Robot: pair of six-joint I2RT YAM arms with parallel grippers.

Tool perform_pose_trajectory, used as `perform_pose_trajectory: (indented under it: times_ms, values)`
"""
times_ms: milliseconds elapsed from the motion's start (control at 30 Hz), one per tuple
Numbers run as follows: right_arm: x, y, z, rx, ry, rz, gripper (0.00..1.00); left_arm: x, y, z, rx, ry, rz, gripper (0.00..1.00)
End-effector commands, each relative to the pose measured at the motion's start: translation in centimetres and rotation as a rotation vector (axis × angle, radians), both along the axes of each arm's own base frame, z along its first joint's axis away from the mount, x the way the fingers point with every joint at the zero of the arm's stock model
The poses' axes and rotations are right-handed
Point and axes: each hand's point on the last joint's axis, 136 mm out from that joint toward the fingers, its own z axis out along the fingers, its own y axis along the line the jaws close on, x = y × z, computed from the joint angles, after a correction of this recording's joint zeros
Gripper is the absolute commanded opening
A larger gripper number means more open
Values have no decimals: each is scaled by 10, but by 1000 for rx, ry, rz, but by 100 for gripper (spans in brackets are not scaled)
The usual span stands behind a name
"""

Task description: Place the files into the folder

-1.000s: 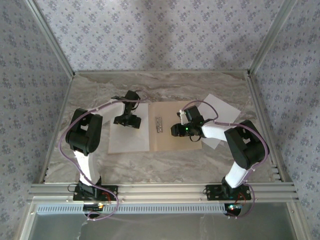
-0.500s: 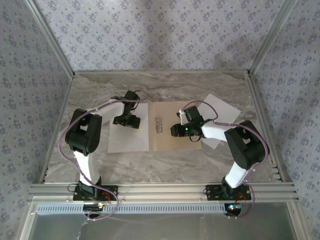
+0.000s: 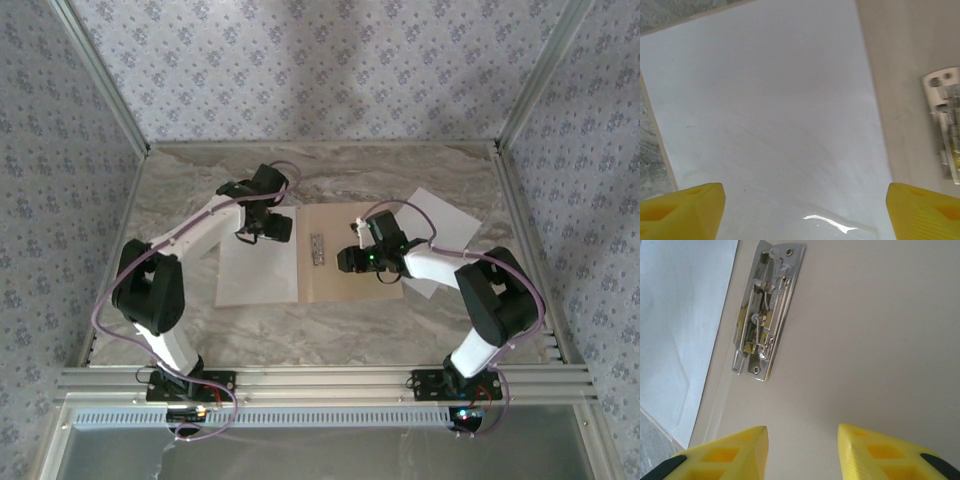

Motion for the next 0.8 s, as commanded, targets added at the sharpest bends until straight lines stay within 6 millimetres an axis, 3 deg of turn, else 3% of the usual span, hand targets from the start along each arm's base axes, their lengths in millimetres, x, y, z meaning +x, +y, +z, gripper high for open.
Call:
perform_pose_trajectory:
  times_ms: [0,200,433,567,767]
  values:
    - [-5,7,6,23,17,4,43,-10,-11,16,-68,-11,37,81]
    - [-6,7,-6,-23,25,-43,42,-26,-35,29,-213,-56,72,78]
    - [-21,38,-18,-14,50,-6,42,-40,-34,29,-261,-75,115,76]
    - [-21,43,-9,-9,41,-1,42,-46,-32,22,-255,-61,123,76]
    - [-15,33,26,15,-4,-24,43,-55,-43,18,-258,-52,103,76]
